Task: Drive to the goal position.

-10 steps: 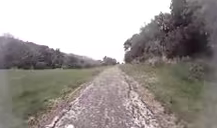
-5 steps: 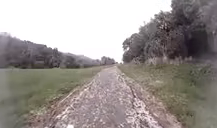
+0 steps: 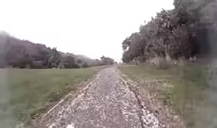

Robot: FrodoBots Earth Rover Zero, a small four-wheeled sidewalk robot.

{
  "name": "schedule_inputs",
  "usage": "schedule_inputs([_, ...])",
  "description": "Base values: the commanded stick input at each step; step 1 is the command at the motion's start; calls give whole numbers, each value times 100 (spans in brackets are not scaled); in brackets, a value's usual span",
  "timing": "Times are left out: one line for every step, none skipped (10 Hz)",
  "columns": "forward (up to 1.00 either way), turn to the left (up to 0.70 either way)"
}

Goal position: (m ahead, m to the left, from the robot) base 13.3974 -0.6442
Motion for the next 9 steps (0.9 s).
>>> schedule_inputs([85,0])
schedule_inputs([85,0])
schedule_inputs([85,0])
schedule_inputs([85,0])
schedule_inputs([85,0])
schedule_inputs([85,0])
schedule_inputs([85,0])
schedule_inputs([85,0])
schedule_inputs([85,0])
